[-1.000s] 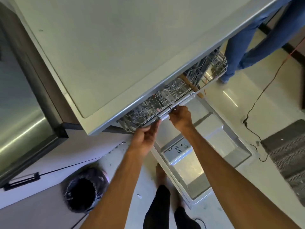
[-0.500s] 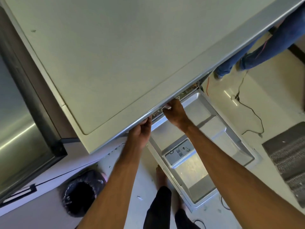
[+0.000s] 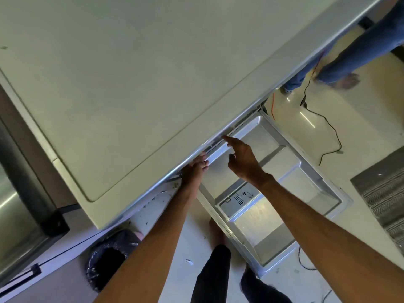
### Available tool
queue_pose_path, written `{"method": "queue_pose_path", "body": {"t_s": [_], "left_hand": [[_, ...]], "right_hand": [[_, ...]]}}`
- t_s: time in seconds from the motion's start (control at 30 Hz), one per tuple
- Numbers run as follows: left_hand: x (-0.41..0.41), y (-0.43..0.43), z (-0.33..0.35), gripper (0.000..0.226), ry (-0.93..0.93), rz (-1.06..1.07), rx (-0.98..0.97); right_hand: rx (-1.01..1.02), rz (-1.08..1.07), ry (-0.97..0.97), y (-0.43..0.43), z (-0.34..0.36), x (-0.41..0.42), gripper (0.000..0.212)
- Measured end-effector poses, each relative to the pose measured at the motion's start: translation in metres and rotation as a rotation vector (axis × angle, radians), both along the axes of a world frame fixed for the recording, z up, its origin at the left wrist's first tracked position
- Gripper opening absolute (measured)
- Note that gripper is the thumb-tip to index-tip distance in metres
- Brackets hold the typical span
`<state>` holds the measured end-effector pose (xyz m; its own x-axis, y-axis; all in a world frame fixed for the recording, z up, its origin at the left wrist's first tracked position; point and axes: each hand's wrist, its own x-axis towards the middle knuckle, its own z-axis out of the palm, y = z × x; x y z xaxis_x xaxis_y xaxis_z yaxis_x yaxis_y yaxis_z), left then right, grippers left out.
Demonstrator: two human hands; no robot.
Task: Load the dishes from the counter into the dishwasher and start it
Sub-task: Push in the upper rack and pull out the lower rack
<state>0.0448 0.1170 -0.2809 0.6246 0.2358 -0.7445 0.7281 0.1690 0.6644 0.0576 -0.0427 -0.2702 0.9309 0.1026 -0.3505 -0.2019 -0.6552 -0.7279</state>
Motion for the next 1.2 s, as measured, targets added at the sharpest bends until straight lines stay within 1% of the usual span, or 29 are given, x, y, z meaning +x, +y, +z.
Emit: {"method": "queue_pose_path", "body": {"t_s": [0.07, 0.1, 0.17, 0.23, 0.3, 0.37, 0.43, 0.47, 0.53, 0.6, 0.67, 0.8, 0.9, 0.93, 0.97, 1.0, 1.07, 1.13, 1.2], "left_hand": [[0.006, -0.008, -0.022, 0.036, -0.088, -0.359, 0.337], [0.010, -0.012, -0.030, 0.039, -0.125, -0.482, 0.447], [0.021, -0.022, -0.046, 0.049, -0.177, -0.641, 0.580], [0.036, -0.031, -0.066, 0.065, -0.193, -0.774, 0.684], [0.051, -0.038, -0.089, 0.083, -0.140, -0.903, 0.788], [0.061, -0.041, -0.116, 0.094, -0.063, -1.050, 0.848], [0.066, -0.044, -0.138, 0.097, 0.018, -1.198, 0.855], [0.067, -0.046, -0.145, 0.097, 0.042, -1.220, 0.846], [0.066, -0.047, -0.154, 0.092, 0.035, -1.171, 0.846], [0.066, -0.045, -0.155, 0.085, -0.023, -1.100, 0.862], [0.063, -0.044, -0.157, 0.080, -0.054, -1.076, 0.851], [0.035, -0.060, -0.149, 0.069, -0.026, -1.083, 0.783], [-0.003, -0.084, -0.146, 0.062, -0.031, -1.177, 0.708], [-0.018, -0.093, -0.146, 0.057, -0.023, -1.202, 0.689], [-0.032, -0.102, -0.146, 0.051, -0.018, -1.225, 0.677], [-0.047, -0.110, -0.149, 0.048, 0.005, -1.243, 0.665], [-0.079, -0.128, -0.162, 0.055, 0.056, -1.276, 0.603], [-0.115, -0.147, -0.179, 0.067, 0.106, -1.297, 0.545], [-0.146, -0.167, -0.170, 0.071, 0.136, -1.339, 0.488]], "right_hand": [[-0.060, 0.061, 0.100, -0.013, -0.013, 0.001, 0.079], [-0.094, 0.098, 0.142, -0.018, -0.019, 0.003, 0.080], [-0.152, 0.171, 0.182, -0.025, -0.032, 0.008, 0.080], [-0.207, 0.219, 0.154, -0.028, -0.048, 0.016, 0.082], [-0.251, 0.258, 0.109, -0.029, -0.063, 0.025, 0.086], [-0.288, 0.312, 0.055, -0.029, -0.078, 0.033, 0.091], [-0.328, 0.371, 0.020, -0.029, -0.094, 0.039, 0.093], [-0.341, 0.400, 0.023, -0.030, -0.101, 0.040, 0.094], [-0.363, 0.441, 0.038, -0.032, -0.114, 0.041, 0.096], [-0.403, 0.485, 0.032, -0.034, -0.122, 0.040, 0.100], [-0.445, 0.534, 0.015, -0.038, -0.124, 0.038, 0.104], [-0.539, 0.641, 0.016, -0.051, -0.123, 0.027, 0.108], [-0.584, 0.693, 0.070, -0.067, -0.123, 0.004, 0.107], [-0.599, 0.701, 0.091, -0.074, -0.124, -0.008, 0.106], [-0.617, 0.715, 0.124, -0.082, -0.125, -0.021, 0.099], [-0.644, 0.738, 0.160, -0.091, -0.127, -0.037, 0.088], [-0.696, 0.763, 0.199, -0.111, -0.132, -0.072, 0.065], [-0.726, 0.762, 0.250, -0.131, -0.134, -0.109, 0.057], [-0.733, 0.754, 0.297, -0.150, -0.135, -0.143, 0.053]]}}
